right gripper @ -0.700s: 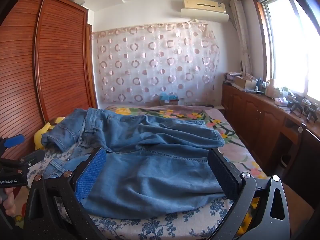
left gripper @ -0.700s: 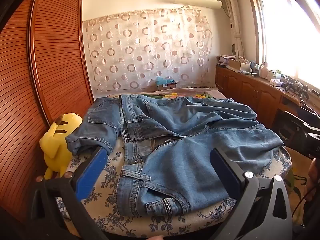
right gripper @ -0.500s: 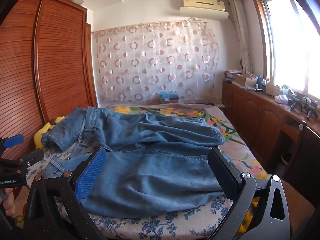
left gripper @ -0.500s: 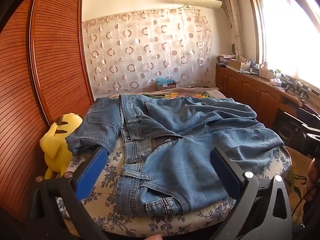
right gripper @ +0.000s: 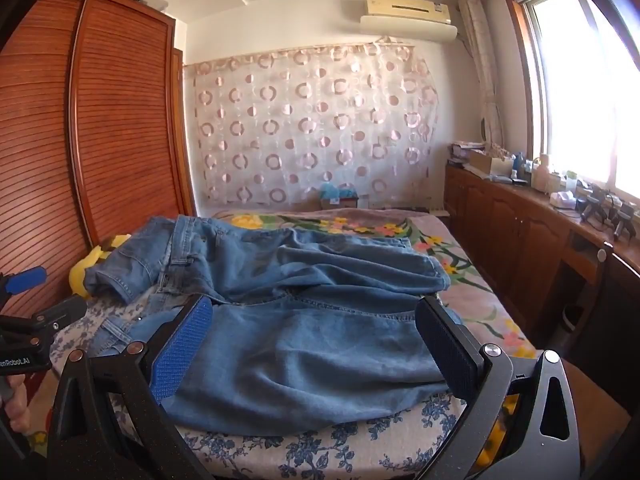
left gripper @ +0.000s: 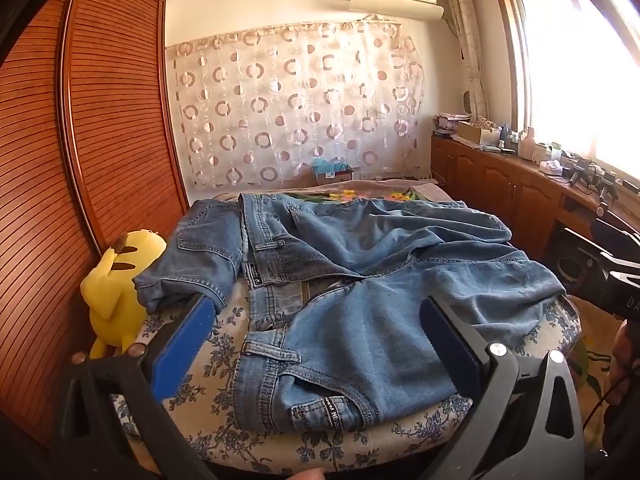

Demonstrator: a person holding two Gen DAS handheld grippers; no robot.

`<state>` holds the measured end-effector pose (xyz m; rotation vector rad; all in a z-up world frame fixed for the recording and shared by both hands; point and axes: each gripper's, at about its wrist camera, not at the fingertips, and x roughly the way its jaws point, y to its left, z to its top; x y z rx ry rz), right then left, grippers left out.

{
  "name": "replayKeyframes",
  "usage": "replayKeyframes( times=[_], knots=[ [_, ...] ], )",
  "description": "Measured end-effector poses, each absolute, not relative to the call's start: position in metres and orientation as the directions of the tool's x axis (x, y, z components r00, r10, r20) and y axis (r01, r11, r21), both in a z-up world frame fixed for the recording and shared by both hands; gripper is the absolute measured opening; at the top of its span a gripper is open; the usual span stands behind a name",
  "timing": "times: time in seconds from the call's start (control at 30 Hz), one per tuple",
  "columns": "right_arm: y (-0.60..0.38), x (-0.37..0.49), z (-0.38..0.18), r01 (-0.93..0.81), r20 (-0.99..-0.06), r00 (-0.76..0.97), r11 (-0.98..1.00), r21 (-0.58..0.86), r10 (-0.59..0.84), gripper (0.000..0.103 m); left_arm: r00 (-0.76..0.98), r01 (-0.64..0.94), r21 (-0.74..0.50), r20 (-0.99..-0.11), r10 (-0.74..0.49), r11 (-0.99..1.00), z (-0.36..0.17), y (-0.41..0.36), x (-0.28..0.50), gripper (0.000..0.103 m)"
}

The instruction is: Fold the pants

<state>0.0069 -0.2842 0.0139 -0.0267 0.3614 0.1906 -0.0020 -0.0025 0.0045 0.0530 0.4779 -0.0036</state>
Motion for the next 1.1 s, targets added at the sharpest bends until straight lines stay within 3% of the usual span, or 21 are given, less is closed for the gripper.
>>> replayKeyframes(
  times=[1.1],
  knots=[
    [-0.2828,0.0072,0.0148,-0.188,-0.347,0.921,0.982,0.007,0.179,0.103,0.892,0.015,0.051,-0.452,0.01,0.999,0.0079,-0.0027,-0.0055,0.103]
  ],
)
